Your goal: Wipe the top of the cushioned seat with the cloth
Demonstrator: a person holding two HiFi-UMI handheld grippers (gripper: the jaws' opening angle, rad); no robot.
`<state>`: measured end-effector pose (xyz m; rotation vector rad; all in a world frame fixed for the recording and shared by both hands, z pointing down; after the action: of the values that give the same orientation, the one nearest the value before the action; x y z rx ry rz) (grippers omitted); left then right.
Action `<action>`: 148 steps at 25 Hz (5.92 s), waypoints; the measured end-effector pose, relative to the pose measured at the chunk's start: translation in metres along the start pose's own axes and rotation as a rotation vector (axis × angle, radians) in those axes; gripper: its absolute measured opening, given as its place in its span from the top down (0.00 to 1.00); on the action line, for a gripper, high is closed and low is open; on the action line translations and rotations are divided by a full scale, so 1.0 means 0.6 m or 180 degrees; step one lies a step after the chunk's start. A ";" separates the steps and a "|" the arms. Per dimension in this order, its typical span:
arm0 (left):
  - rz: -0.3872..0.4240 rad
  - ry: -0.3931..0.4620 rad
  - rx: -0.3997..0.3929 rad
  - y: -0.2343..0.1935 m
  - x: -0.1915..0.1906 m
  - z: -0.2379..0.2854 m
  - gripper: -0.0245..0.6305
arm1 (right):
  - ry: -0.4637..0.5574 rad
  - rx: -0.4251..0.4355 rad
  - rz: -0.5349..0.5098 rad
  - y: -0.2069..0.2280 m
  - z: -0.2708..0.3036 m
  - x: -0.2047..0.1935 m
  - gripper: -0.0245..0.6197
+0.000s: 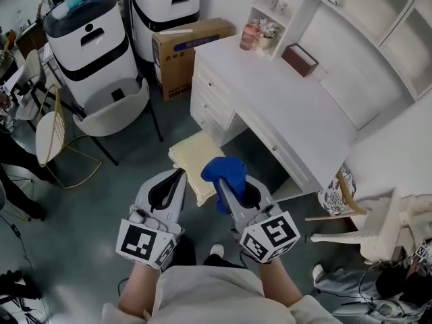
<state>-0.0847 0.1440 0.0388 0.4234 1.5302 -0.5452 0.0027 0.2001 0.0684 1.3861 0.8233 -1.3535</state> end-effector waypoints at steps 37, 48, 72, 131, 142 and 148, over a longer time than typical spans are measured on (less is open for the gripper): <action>-0.0094 0.0010 0.0380 -0.210 -0.006 0.198 0.96 | -0.0114 0.0225 0.0079 0.150 0.258 0.029 0.83; -0.0086 -0.0042 0.0887 -0.233 -0.020 0.280 0.96 | -0.0276 0.0727 0.0141 0.243 0.335 0.026 0.83; -0.0110 -0.0324 0.1862 -0.267 -0.099 0.285 0.96 | -0.0831 0.1429 0.0343 0.326 0.447 -0.094 0.83; -0.0738 -0.1050 0.1937 -0.323 -0.514 0.273 0.96 | -0.2814 0.1076 0.0540 0.424 0.553 -0.809 0.61; -0.0780 -0.1069 0.1924 -0.350 -0.526 0.275 0.96 | -0.2872 0.0744 0.0643 0.434 0.584 -0.846 0.69; -0.0786 -0.1089 0.1966 -0.369 -0.533 0.272 0.96 | -0.2871 0.0777 0.0658 0.422 0.619 -0.852 0.77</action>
<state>-0.0673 -0.1087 0.3760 0.5772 1.0669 -1.2308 0.0548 -0.1380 0.6570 0.8370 -0.0840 -1.7205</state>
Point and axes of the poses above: the fingertips, and each gripper's own axes: z forward along the fingers, y to its right, x out of its top, the point moved 1 cm from there along -z, backward along the fingers, and after that the axes turned 12 degrees about x, right-handed, at the moved point
